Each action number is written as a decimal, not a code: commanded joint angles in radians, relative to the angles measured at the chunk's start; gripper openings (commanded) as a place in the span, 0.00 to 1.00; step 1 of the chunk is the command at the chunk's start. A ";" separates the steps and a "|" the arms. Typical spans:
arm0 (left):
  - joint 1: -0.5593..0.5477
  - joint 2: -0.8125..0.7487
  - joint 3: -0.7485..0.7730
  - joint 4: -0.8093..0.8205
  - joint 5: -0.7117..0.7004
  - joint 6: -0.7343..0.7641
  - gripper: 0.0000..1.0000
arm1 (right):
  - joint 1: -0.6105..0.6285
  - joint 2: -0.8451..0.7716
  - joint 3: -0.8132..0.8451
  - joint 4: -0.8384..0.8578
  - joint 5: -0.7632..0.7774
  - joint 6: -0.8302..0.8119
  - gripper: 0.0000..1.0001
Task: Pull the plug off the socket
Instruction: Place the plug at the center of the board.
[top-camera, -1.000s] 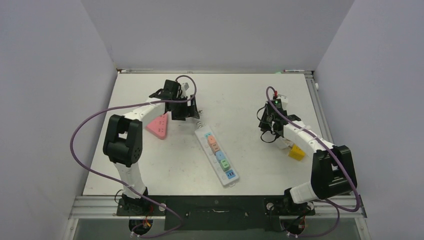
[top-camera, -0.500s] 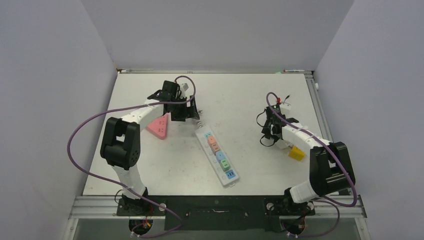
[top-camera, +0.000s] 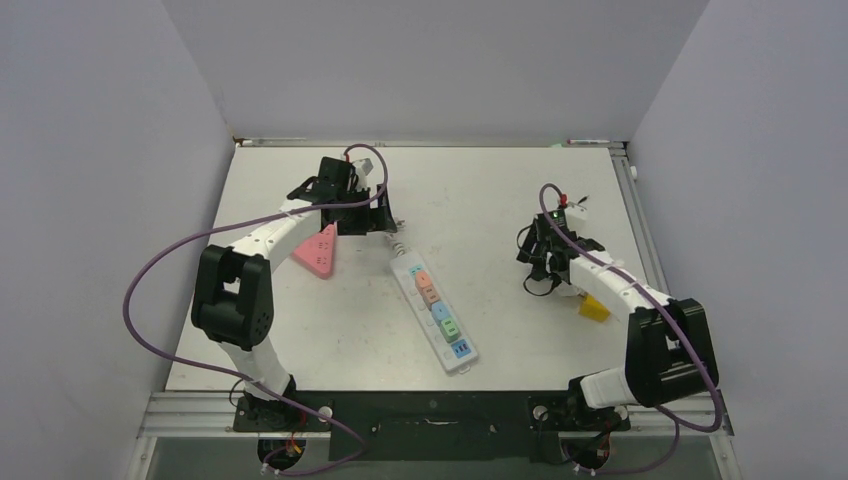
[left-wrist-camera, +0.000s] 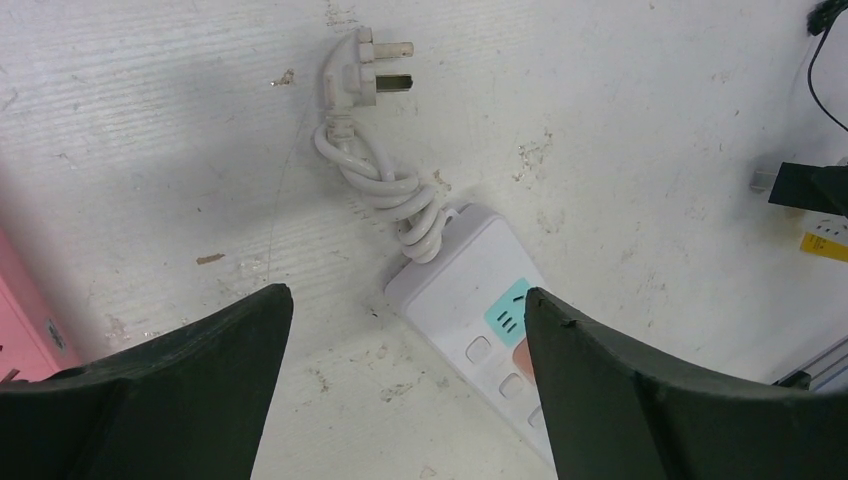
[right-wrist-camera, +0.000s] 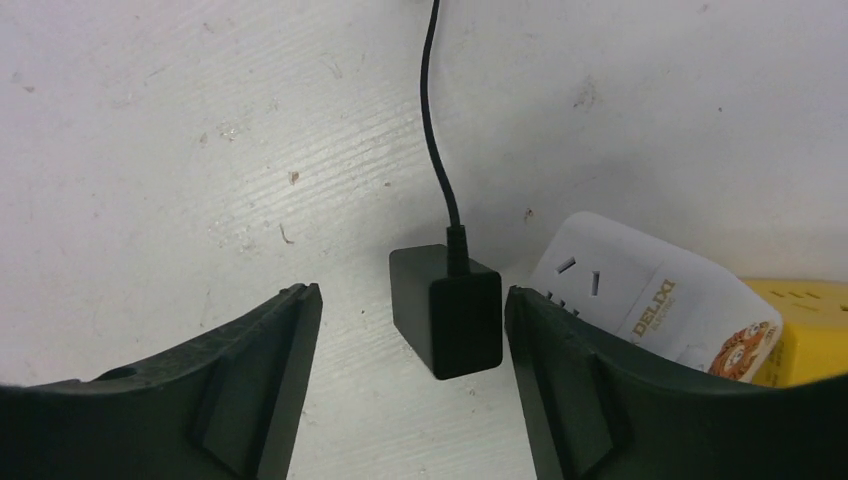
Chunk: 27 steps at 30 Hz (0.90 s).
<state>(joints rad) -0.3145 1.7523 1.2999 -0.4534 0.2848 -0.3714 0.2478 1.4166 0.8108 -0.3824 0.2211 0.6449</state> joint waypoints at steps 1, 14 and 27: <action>0.005 -0.016 -0.010 0.031 0.019 0.009 0.83 | -0.010 -0.098 0.026 -0.032 0.050 -0.025 0.75; 0.002 -0.053 -0.029 0.039 -0.009 0.015 0.87 | -0.010 -0.193 0.144 -0.076 -0.046 -0.200 0.90; 0.002 -0.057 0.042 0.025 -0.011 -0.033 0.88 | 0.101 -0.229 0.175 0.052 -0.272 -0.315 0.90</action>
<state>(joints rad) -0.3145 1.7275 1.2724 -0.4492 0.2855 -0.3817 0.2771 1.2209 0.9272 -0.4168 0.0273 0.4004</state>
